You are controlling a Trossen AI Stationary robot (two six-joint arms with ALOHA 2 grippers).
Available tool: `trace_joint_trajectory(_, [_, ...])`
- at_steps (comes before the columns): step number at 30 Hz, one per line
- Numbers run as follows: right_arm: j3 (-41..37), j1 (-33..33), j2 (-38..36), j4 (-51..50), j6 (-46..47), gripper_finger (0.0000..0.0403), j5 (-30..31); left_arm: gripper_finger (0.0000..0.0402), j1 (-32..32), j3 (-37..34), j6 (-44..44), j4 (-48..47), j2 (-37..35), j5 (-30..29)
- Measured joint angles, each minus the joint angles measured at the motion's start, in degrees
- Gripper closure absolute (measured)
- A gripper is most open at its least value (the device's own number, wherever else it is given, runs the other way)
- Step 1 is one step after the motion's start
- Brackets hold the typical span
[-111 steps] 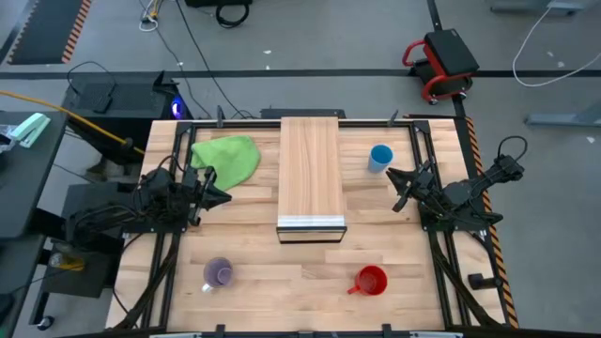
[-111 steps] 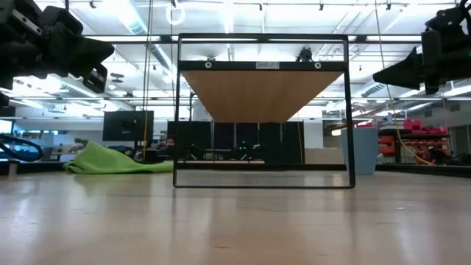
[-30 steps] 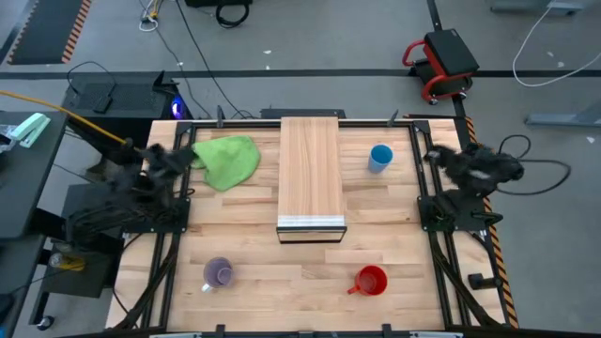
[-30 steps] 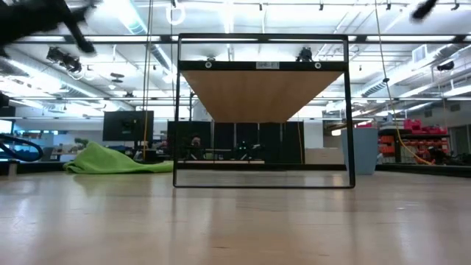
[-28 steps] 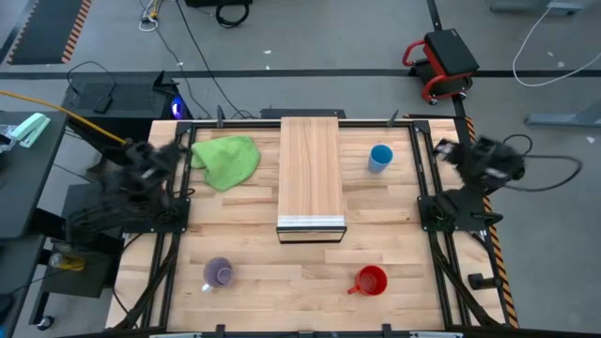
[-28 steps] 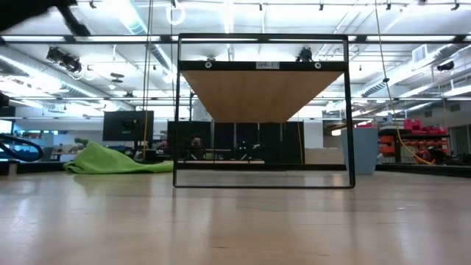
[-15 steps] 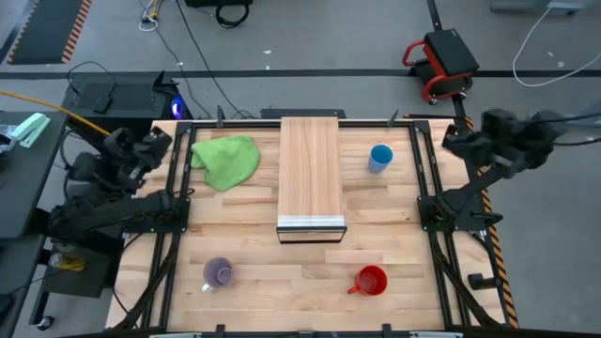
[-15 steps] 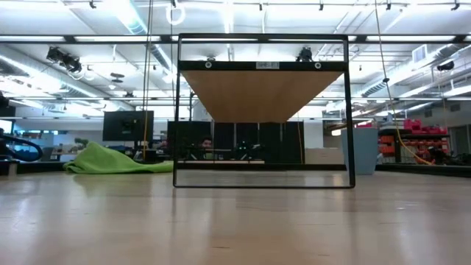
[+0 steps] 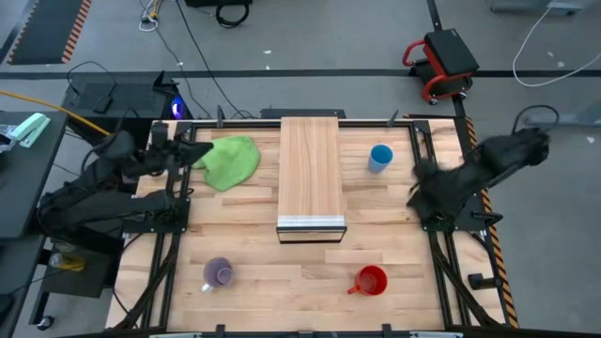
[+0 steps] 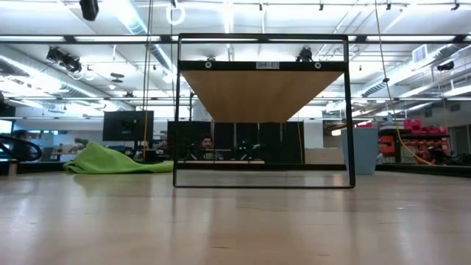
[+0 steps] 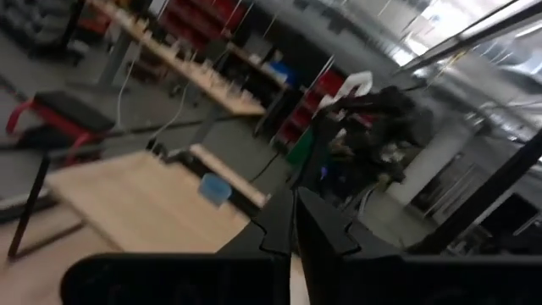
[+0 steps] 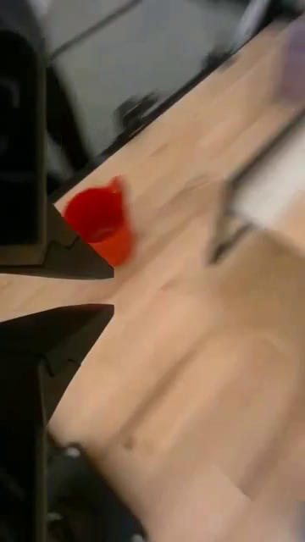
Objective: Stack small to large cups/mugs on shelf
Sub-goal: Put the red mug on the shelf
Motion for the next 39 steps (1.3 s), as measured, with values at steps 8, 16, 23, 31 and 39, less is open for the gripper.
trace_joint_trajectory(8, [-0.9, 13.79, 15.54, 3.2, 13.67, 0.0337, -0.29, 0.0383, -2.96, 0.02, 1.16, -5.85, 3.04, 0.03])
trace_joint_trajectory(16, [-0.92, 17.66, 25.09, 11.19, 29.05, 0.0337, 1.16, 0.0372, -6.67, 0.02, 4.1, -9.65, 4.65, -0.01])
trace_joint_trajectory(23, [-0.92, 17.4, 30.62, 17.23, 31.77, 0.0337, 1.15, 0.038, -8.64, 0.02, 4.57, -12.78, 4.95, -0.04])
trace_joint_trajectory(31, [-1.0, 17.38, 32.97, 8.8, 33.14, 0.0334, 1.36, 0.0373, -9.51, 0.02, 4.15, -13.53, 4.93, -0.57])
trace_joint_trajectory(39, [-6.54, 16.82, 32.7, 18.34, 31.17, 0.0316, 2.24, 0.0379, -9.51, 0.02, 4.15, -13.57, 4.93, -0.91])
